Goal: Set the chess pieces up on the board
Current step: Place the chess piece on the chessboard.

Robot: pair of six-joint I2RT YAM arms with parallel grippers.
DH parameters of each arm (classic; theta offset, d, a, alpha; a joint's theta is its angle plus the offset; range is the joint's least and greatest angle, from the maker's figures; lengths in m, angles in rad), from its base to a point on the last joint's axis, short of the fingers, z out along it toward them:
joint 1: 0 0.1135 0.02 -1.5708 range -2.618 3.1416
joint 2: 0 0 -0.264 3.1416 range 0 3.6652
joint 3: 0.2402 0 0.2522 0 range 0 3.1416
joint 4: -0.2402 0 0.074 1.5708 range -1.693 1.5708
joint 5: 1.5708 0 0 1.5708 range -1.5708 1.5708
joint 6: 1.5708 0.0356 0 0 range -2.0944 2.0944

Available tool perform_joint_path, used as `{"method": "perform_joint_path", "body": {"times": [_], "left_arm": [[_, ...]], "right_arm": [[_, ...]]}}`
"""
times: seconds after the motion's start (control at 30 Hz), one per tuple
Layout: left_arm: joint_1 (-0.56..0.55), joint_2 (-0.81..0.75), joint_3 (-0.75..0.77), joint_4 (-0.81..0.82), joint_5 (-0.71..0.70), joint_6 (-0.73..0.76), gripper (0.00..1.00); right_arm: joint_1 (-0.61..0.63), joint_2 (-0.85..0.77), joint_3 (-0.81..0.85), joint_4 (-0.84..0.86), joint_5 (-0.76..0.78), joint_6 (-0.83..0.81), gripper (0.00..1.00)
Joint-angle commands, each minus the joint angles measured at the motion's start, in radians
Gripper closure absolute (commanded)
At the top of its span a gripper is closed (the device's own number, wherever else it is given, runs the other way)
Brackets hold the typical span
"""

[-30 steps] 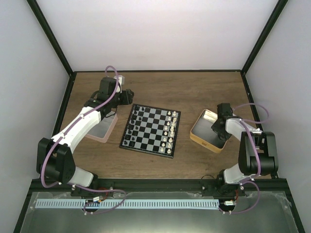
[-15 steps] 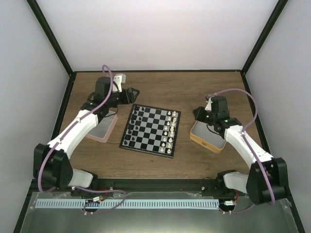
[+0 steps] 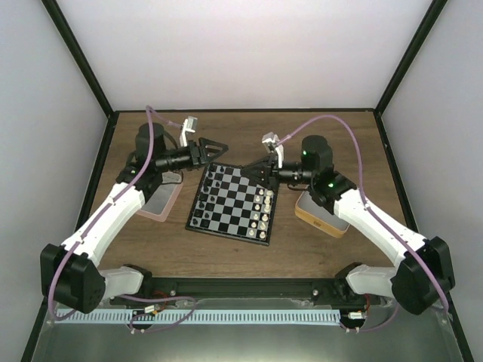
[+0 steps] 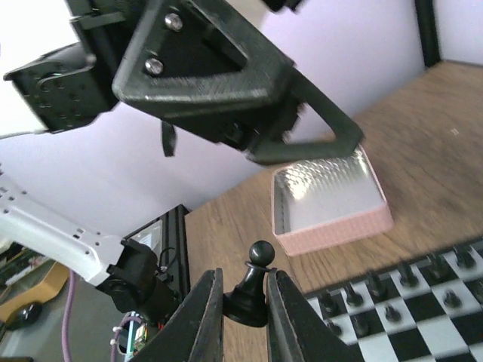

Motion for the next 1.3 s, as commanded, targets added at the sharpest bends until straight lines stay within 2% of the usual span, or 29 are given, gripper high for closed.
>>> {"method": "perform_joint_path", "body": {"times": [0.0, 0.07, 0.17, 0.27, 0.43, 0.57, 0.87, 1.0, 1.07, 1.13, 1.2, 1.27], "left_arm": [[-0.024, -0.046, -0.016, 0.059, 0.110, -0.099, 0.31], [-0.036, -0.055, -0.030, 0.070, 0.108, -0.116, 0.33], [-0.050, -0.072, -0.077, 0.186, 0.129, -0.206, 0.40], [-0.060, -0.076, -0.081, 0.191, 0.128, -0.215, 0.48], [-0.078, -0.079, -0.085, 0.193, 0.135, -0.196, 0.54], [-0.088, -0.081, -0.086, 0.191, 0.143, -0.178, 0.67], [-0.092, -0.075, -0.077, 0.146, 0.161, -0.124, 0.74], [-0.091, -0.070, -0.069, 0.134, 0.157, -0.105, 0.89], [-0.091, -0.067, -0.065, 0.129, 0.149, -0.090, 0.95], [-0.090, -0.068, -0.062, 0.119, 0.136, -0.067, 0.96], [-0.090, -0.071, -0.050, 0.067, 0.098, -0.009, 0.96], [-0.090, -0.077, -0.031, -0.024, 0.033, 0.078, 0.96]], "right_arm": [[0.055, 0.044, 0.116, -0.029, -0.085, -0.167, 0.89], [0.067, 0.055, 0.139, -0.051, -0.093, -0.212, 0.90], [0.072, 0.063, 0.160, -0.066, -0.091, -0.239, 0.90], [0.072, 0.072, 0.179, -0.088, -0.091, -0.245, 0.89], [0.072, 0.089, 0.202, -0.114, -0.082, -0.250, 0.90], [0.072, 0.097, 0.216, -0.115, -0.072, -0.252, 0.89], [0.072, 0.137, 0.251, -0.113, -0.036, -0.239, 0.90], [0.072, 0.153, 0.261, -0.114, -0.025, -0.233, 0.89], [0.072, 0.157, 0.260, -0.115, -0.014, -0.231, 0.84], [0.073, 0.155, 0.256, -0.120, 0.000, -0.229, 0.77], [0.072, 0.150, 0.245, -0.124, 0.032, -0.227, 0.60], [0.072, 0.137, 0.225, -0.131, 0.071, -0.227, 0.50]]}}
